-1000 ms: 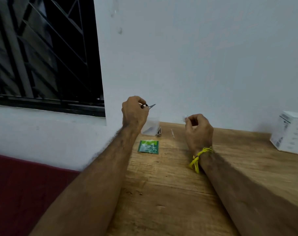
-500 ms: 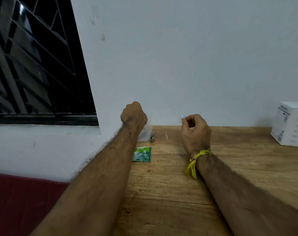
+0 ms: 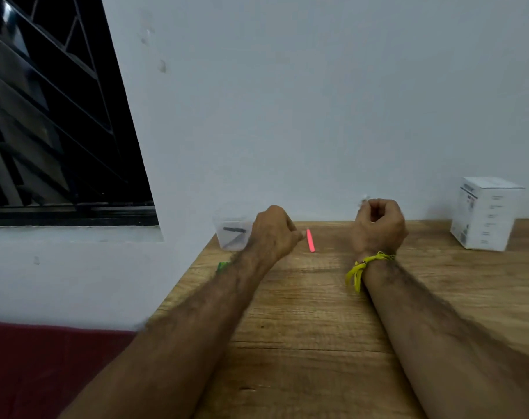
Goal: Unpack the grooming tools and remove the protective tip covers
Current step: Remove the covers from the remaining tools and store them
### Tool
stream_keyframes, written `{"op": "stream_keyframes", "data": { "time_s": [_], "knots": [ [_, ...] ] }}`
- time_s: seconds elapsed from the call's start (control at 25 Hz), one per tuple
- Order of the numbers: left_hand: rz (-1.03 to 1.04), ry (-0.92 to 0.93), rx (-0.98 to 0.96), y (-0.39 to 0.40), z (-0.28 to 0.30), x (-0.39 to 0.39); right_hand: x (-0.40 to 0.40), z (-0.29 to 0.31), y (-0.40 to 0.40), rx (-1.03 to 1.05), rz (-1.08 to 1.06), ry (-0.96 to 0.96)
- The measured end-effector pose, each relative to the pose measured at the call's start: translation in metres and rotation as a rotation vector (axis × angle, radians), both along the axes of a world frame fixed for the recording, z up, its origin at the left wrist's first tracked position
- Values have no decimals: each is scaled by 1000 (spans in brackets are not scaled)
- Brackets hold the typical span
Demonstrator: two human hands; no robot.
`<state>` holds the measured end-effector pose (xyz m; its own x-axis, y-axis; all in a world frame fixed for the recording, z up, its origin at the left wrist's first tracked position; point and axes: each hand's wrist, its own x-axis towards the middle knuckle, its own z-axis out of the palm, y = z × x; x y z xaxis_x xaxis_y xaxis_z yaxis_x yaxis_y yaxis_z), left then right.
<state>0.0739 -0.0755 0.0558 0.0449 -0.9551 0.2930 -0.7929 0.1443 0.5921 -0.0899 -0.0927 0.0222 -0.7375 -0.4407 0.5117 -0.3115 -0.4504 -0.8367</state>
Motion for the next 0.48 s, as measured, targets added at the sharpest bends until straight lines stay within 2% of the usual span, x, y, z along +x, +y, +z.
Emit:
{"op": "stream_keyframes", "data": {
  "time_s": [0.08, 0.28, 0.48],
  "knots": [
    [60, 49, 64, -14, -5, -17, -5, 0, -2, 29, -5, -27],
    [161, -57, 138, -36, -15, -48, 2, -4, -8, 30, 39, 70],
    [194, -85, 172, -45, -12, -51, 2, -6, -13, 51, 58, 109]
  ]
}}
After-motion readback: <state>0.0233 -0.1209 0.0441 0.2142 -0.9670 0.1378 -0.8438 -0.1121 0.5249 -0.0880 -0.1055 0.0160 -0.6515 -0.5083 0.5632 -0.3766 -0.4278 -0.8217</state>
